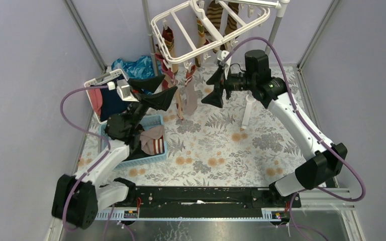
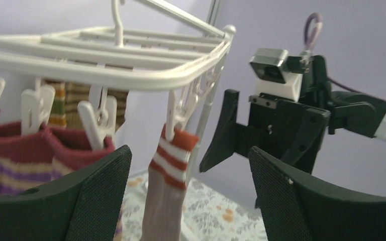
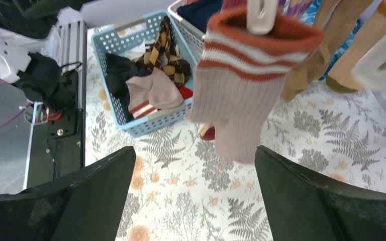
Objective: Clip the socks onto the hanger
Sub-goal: Clamp the sock onto the hanger.
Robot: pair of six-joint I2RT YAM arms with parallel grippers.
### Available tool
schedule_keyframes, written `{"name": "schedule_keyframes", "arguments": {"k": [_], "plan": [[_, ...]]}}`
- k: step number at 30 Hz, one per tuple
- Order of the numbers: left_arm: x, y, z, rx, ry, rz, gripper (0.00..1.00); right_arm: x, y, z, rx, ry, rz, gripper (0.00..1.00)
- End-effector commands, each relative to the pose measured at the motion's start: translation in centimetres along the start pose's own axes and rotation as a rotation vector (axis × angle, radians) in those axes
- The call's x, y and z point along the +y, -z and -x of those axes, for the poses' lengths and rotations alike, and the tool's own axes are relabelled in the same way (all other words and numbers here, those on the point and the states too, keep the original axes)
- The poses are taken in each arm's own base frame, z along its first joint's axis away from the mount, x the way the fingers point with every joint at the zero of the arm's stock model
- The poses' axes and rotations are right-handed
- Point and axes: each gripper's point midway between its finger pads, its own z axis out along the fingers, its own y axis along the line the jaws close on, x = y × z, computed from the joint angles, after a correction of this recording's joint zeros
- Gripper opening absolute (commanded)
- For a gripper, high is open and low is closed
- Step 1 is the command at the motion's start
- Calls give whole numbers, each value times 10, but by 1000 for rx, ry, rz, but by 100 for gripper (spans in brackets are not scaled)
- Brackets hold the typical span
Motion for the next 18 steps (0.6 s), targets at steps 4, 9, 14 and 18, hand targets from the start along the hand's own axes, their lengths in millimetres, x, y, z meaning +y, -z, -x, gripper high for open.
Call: {"name": "schedule_keyframes", "arguments": {"k": [4, 9, 14, 18], "plan": [[29, 70, -50, 279, -54, 251, 99, 22, 28, -34, 27, 116, -46, 100], [41, 120, -66, 359, -44, 415, 99, 39, 45, -75, 41, 62, -8, 100], [58, 158, -78, 486, -26, 629, 99, 44, 58, -104, 3, -40, 39, 100], [64, 174, -99, 679, -19, 718, 88, 42, 58, -117, 13, -63, 63, 100]]}}
